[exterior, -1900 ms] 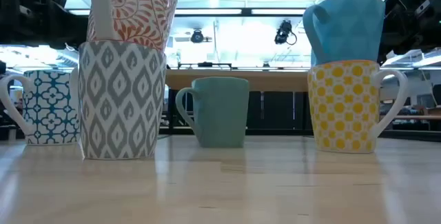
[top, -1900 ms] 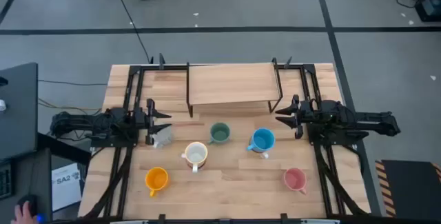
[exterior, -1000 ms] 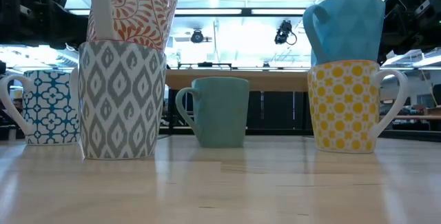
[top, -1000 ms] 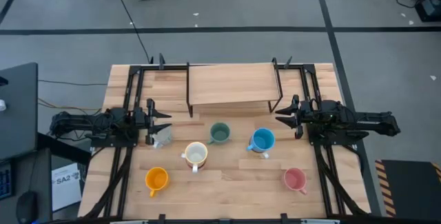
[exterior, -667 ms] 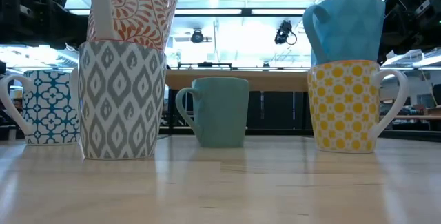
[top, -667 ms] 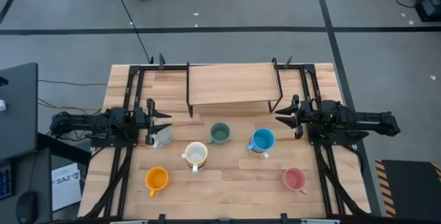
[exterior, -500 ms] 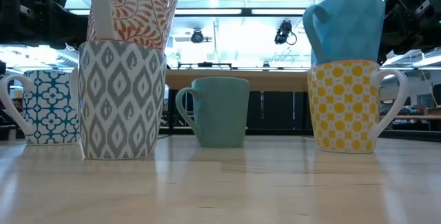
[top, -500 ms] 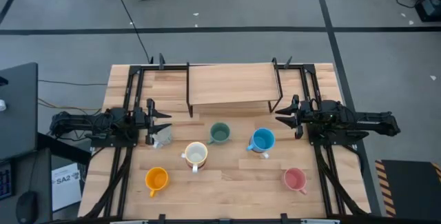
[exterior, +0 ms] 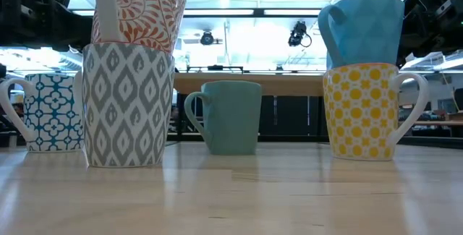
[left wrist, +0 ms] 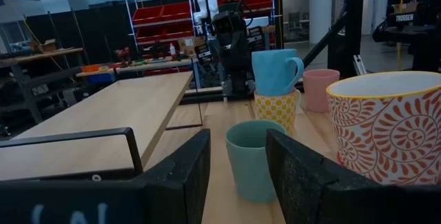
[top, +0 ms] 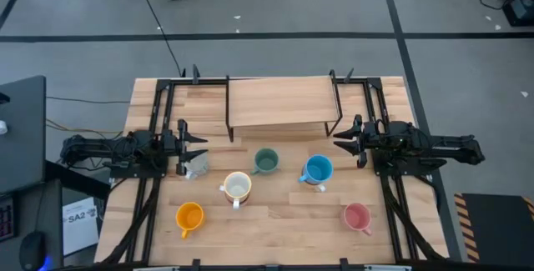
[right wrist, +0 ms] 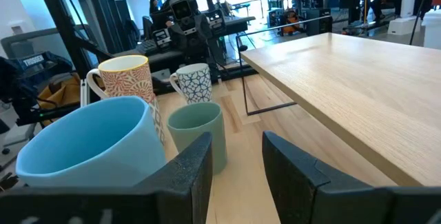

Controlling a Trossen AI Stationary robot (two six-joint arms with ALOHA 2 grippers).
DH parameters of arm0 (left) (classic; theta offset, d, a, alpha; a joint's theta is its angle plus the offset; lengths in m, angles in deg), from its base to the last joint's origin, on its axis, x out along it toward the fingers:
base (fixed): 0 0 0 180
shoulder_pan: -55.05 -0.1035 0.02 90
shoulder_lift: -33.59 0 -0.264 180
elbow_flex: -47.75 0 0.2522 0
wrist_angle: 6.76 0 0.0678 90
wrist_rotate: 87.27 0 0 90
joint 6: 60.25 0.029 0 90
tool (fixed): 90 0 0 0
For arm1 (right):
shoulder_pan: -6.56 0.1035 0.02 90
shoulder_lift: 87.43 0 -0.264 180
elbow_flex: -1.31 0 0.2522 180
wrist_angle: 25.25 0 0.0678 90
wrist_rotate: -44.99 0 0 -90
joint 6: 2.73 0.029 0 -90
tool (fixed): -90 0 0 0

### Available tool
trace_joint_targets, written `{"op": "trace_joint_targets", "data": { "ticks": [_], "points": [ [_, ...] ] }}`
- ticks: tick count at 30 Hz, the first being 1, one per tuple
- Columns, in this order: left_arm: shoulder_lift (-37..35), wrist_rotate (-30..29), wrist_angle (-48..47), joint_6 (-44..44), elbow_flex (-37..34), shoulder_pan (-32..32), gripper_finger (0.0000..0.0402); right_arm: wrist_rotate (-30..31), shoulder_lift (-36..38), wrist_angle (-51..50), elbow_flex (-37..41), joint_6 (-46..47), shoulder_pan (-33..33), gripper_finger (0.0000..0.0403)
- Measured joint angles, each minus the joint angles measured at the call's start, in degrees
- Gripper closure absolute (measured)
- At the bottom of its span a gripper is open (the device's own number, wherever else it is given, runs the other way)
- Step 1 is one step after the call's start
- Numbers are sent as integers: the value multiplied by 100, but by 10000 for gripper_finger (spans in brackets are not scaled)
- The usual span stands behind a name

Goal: Place coffee mugs

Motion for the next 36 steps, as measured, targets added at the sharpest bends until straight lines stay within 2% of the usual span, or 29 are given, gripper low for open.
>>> {"op": "trace_joint_targets", "data": {
  "ticks": [22,29,36],
  "points": [
    [0,-2,0,-10,-1,2,253,0,-1,320,1,75,0,270],
    [0,-2,0,-14,-2,2,253,-32,-1,1740,1,765,-1,270],
    [0,-2,0,-15,-2,2,253,-468,-105,3263,1,809,1,270]
  ]
}}
